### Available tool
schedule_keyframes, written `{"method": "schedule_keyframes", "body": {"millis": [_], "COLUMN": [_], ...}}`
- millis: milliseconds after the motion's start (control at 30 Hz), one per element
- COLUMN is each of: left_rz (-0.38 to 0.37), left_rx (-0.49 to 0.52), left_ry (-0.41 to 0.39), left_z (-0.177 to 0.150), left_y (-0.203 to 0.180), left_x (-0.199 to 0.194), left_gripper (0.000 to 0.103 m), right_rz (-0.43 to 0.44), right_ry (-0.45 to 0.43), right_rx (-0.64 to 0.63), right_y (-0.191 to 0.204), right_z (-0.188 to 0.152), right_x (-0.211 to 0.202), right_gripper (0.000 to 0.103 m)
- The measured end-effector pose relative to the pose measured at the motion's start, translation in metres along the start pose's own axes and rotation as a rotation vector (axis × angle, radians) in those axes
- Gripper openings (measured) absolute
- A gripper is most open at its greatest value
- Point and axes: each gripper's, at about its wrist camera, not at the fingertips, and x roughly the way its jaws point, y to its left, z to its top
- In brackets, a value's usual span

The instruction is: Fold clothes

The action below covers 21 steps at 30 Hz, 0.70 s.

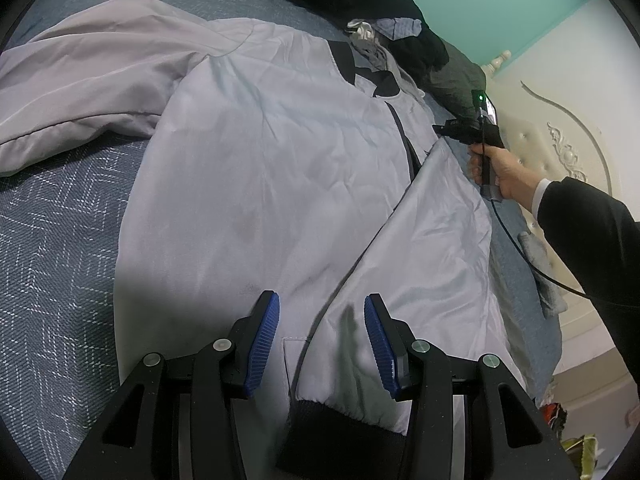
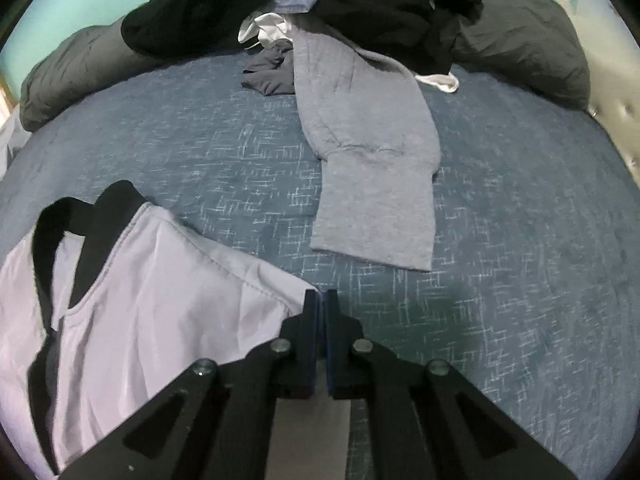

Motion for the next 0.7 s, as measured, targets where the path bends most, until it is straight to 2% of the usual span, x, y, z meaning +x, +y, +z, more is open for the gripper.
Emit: {"method": "schedule_keyframes", "body": {"millis": [133,233,333,433,700], "left_rz": [0.002,0.000,0.007,0.009,0.016], "left_rx": [0.003,-0.001,0.004,0.006,-0.002], "left_ry": [0.002,0.003,0.005,0.006,0.004], "left_z": [0.000,-0.001,-0.001,-0.002,0.000], "left_y": [0.000,0.001,0.000,-0.001,-0.002], "left_x": [0.001,0.001,0.003,0.004,0.004], "left_gripper": [0.048,0.048,0.048,0.048,0.048], "right_rz": [-0.030,-0.016,0.019,0.030,0.023], "right_ry": [-0.009,-0.019,-0.028,-0.064,-0.144], "right_rx": [0.023,0.008,0.085,0.133,0.214], "right_y": [-0.001,0.003,-0.008,-0.016,-0.039], "right_z": [0.000,0.000,0.002,0.000,-0.030], "right_x": [0.001,-0.001,-0.005,-0.018,-0.080], "right_gripper": [0.002,0.004,0.005,0.011,0.013]}}
